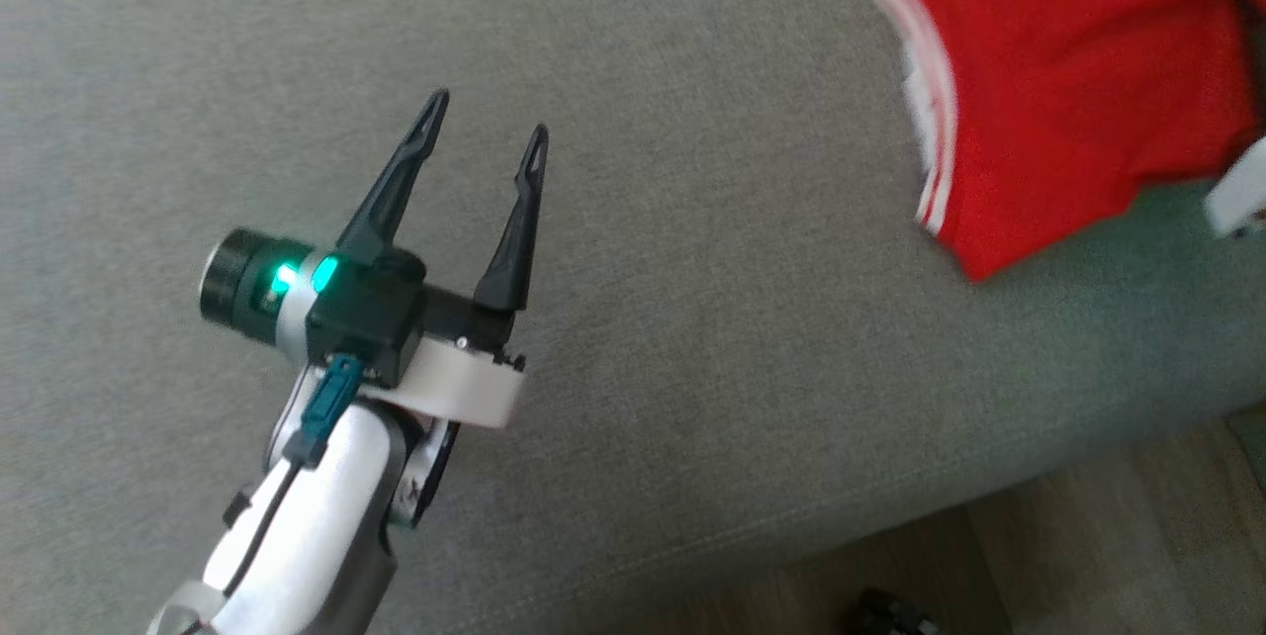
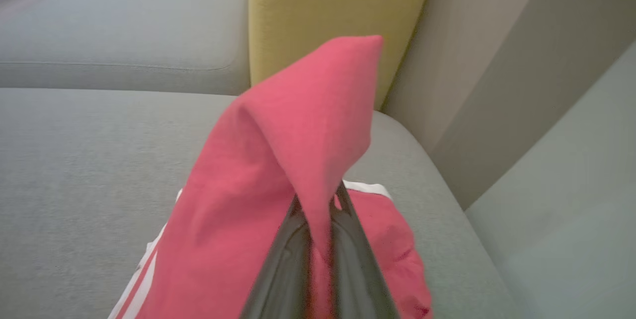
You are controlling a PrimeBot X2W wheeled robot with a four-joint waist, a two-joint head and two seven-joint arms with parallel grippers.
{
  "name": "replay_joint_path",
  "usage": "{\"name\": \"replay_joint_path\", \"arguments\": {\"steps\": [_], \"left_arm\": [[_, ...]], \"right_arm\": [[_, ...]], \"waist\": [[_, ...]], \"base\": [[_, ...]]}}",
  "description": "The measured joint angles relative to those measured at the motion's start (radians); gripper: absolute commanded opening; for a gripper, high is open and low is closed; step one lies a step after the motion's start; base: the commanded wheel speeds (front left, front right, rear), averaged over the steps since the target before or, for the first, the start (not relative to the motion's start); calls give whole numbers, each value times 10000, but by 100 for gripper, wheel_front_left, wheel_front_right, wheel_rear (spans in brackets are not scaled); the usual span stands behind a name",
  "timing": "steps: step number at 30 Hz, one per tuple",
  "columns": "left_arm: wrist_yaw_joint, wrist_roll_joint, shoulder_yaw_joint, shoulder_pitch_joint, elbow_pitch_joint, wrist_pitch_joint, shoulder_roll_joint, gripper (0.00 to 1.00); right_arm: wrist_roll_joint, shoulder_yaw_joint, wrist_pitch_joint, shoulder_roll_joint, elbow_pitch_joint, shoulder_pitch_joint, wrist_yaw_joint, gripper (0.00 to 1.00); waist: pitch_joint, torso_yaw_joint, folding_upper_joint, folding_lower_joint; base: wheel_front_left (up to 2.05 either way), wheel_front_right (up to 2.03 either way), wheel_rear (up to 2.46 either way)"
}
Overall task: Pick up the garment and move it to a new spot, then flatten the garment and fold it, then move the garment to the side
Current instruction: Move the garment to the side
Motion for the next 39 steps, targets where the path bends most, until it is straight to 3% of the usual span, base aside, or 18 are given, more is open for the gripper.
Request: {"name": "replay_joint_path", "arguments": {"steps": [13, 20, 21, 22, 23, 25, 33, 39], "left_arm": [[-428, 462, -449, -1423, -263, 263, 58, 100], [-631, 612, -686, -2053, -263, 334, 23, 100], [-640, 612, -704, -2110, -251, 332, 12, 100], [-642, 610, -725, -2141, -228, 318, 2, 100], [-642, 612, -765, -2181, -198, 282, -17, 100], [-642, 610, -821, -2235, -174, 234, -33, 100], [-612, 585, -826, -2233, 54, 52, -58, 100], [-431, 295, -688, -2090, 303, -109, -90, 100]], "right_arm": [[-560, -1452, -441, -159, 596, -732, 0, 0], [-1770, -2460, -997, 107, 1522, -1272, 2, 0], [-1983, -2654, -1101, 190, 1680, -1318, 0, 7], [-2196, -2821, -1258, 286, 1825, -1372, 0, 22], [-2426, -3045, -1459, 385, 1931, -1408, 2, 44], [-3039, -3544, -1751, 646, 2084, -1461, 0, 100], [-4353, -5114, -2667, 1601, 1973, -1383, 0, 100], [-3981, -5340, -2974, 2627, 1406, -596, 0, 100]], "waist": [[1196, -277, 0, 0], [1919, -141, 0, 1], [2001, -100, 0, 2], [2073, -53, 0, 2], [2136, -1, 0, 1], [2228, 102, 0, 2], [2183, 423, 0, 1], [1732, 661, 0, 0]], "base": [[0, 0, 0], [0, 0, 0], [0, 0, 0], [0, 0, 0], [0, 0, 0], [0, 0, 0], [0, 0, 0], [0, 0, 0]]}}
